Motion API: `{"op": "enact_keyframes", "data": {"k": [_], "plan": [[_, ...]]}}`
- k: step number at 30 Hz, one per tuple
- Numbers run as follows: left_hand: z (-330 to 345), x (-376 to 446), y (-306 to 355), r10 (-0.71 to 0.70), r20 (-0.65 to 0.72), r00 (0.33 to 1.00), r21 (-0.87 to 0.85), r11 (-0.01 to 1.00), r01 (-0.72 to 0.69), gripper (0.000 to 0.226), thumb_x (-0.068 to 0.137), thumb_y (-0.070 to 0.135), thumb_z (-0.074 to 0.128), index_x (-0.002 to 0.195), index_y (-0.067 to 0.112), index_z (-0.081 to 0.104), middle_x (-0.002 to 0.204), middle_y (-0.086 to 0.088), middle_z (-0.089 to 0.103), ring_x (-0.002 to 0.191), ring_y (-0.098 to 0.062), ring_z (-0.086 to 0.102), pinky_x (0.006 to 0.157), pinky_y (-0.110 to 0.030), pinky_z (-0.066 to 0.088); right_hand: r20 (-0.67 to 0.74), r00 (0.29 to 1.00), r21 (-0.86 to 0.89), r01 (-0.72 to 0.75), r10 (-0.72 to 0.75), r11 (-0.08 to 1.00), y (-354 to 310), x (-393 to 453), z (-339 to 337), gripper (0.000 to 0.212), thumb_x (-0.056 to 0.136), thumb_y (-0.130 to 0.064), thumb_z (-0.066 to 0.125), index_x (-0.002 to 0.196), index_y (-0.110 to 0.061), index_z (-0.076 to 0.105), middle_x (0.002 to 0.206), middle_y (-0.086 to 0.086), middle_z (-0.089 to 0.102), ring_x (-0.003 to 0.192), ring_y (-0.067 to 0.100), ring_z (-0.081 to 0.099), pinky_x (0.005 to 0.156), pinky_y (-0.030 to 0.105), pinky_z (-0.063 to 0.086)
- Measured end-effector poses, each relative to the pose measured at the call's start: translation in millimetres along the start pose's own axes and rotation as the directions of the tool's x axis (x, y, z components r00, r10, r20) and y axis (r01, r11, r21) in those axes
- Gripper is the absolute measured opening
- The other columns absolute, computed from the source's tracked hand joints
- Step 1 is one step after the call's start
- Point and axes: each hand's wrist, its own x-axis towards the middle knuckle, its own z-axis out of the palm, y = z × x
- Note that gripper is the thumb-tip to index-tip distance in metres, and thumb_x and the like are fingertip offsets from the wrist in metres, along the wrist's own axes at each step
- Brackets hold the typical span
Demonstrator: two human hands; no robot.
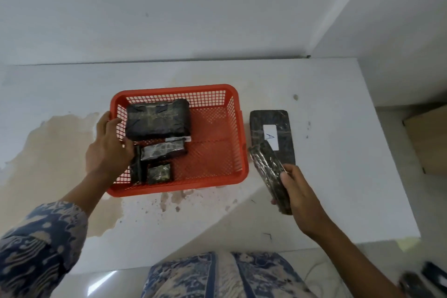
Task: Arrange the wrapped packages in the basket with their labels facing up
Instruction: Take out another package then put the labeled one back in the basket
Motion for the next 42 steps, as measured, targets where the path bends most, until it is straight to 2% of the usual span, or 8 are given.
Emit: {"op": "enact_keyframes", "data": {"k": [6,10,15,19,25,29,33,42], "plan": [[-2,0,1,-0.023,0.030,0.999,0.030,0.999,0.023,0.054,0.091,0.026,0.062,0.137,0.011,0.038,0.156,-0.005,0.026,0.090,-0.053,0.061,0.069,-0.060,0.053,-0.153,0.980,-0.299,0.080,-0.130,0.951,64,-16,-12,0.036,0.090,-0.043,0.058,0.125,-0.034,0.050,0.111,-0.017,0.058,0.096,0.006,0.060,0.072,0.019,0.047],[-2,0,1,-0.017,0.034,0.999,0.043,0.999,0.016,0.055,0.091,0.027,0.063,0.138,0.013,0.037,0.156,-0.003,0.025,0.092,-0.053,0.061,0.071,-0.063,0.052,-0.139,0.964,-0.546,0.116,-0.226,0.829,91,-6,-7,0.053,0.077,-0.034,0.075,0.124,-0.027,0.051,0.111,-0.007,0.055,0.092,0.012,0.052,0.073,0.030,0.050],[-2,-1,2,-0.015,0.028,0.999,0.048,0.999,0.014,0.056,0.091,0.028,0.063,0.138,0.014,0.037,0.156,-0.003,0.025,0.092,-0.053,0.061,0.070,-0.063,0.053,-0.108,0.961,-0.686,0.114,-0.256,0.719,101,7,2,0.053,0.074,-0.033,0.077,0.120,-0.022,0.054,0.113,0.001,0.057,0.094,0.023,0.053,0.076,0.039,0.049],[-2,-2,3,-0.005,0.018,1.000,0.048,0.999,0.004,0.055,0.090,0.028,0.063,0.137,0.012,0.038,0.156,-0.004,0.026,0.090,-0.052,0.061,0.068,-0.060,0.053,-0.162,0.936,-0.693,0.117,-0.312,0.712,97,12,3,0.057,0.075,-0.049,0.072,0.118,-0.019,0.050,0.118,0.001,0.053,0.100,0.021,0.049,0.083,0.037,0.044],[-4,-2,5,-0.007,0.005,1.000,0.029,1.000,0.007,0.051,0.090,0.025,0.061,0.135,0.010,0.040,0.155,-0.004,0.028,0.081,-0.053,0.061,0.064,-0.054,0.050,-0.351,0.867,-0.633,0.059,-0.354,0.772,54,56,6,0.063,0.077,-0.045,0.079,0.124,-0.018,0.045,0.129,0.006,0.053,0.115,0.025,0.049,0.091,0.048,0.051],[-2,-1,5,-0.003,-0.012,1.000,0.021,1.000,0.003,0.052,0.090,0.024,0.062,0.135,0.009,0.041,0.154,-0.006,0.030,0.079,-0.052,0.062,0.060,-0.050,0.049,-0.367,0.897,-0.679,-0.078,-0.245,0.730,37,87,15,0.093,0.070,-0.067,0.075,0.140,-0.020,0.033,0.146,0.014,0.040,0.133,0.033,0.038,0.104,0.053,0.045],[-1,-2,5,-0.003,-0.012,1.000,-0.002,1.000,0.003,0.052,0.090,0.024,0.062,0.136,0.009,0.042,0.155,-0.006,0.030,0.078,-0.050,0.062,0.060,-0.049,0.050,-0.386,0.917,-0.675,-0.204,-0.103,0.709,29,103,25,0.117,0.057,-0.086,0.069,0.146,-0.026,0.023,0.148,0.017,0.030,0.133,0.038,0.036,0.106,0.052,0.041],[-7,-4,6,0.020,-0.013,1.000,-0.064,0.998,-0.021,0.050,0.090,0.023,0.063,0.135,0.007,0.046,0.156,-0.007,0.031,0.076,-0.045,0.064,0.056,-0.043,0.051,-0.539,0.835,-0.501,-0.214,-0.109,0.838,-31,94,25,0.099,0.062,-0.061,0.078,0.143,-0.031,0.028,0.146,0.015,0.030,0.124,0.038,0.042,0.104,0.056,0.042]]}}
